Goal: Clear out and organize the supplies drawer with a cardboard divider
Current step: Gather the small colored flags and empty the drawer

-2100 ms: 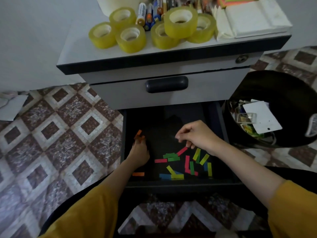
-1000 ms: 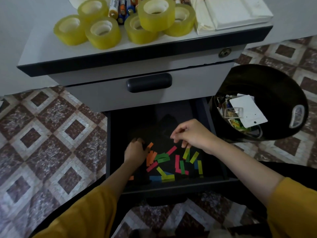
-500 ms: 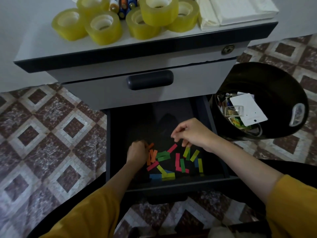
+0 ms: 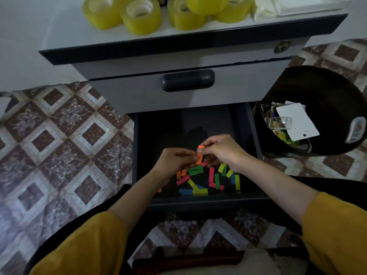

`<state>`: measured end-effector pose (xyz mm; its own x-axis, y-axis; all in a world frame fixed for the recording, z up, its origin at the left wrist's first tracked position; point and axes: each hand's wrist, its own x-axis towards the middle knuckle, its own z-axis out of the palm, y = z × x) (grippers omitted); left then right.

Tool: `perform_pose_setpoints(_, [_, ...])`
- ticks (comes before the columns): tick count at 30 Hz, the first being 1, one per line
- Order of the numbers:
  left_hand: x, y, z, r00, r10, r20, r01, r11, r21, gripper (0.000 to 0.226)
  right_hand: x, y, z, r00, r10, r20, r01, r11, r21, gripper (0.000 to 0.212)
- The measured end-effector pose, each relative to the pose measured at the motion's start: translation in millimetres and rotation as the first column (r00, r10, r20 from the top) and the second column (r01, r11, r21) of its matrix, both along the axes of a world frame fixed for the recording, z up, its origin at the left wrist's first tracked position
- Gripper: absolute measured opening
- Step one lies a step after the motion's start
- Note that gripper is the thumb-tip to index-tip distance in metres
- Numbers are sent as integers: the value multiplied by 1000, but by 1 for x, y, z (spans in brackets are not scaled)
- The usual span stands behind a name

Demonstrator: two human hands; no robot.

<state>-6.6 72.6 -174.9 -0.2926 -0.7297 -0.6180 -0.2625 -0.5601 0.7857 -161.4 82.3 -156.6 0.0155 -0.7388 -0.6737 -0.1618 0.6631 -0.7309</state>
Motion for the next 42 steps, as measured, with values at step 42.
perform_pose_setpoints(42, [8,10,12,953,294,76,-293,956,-25,9,13,-1,1,991,2,136,-12,997,76,8])
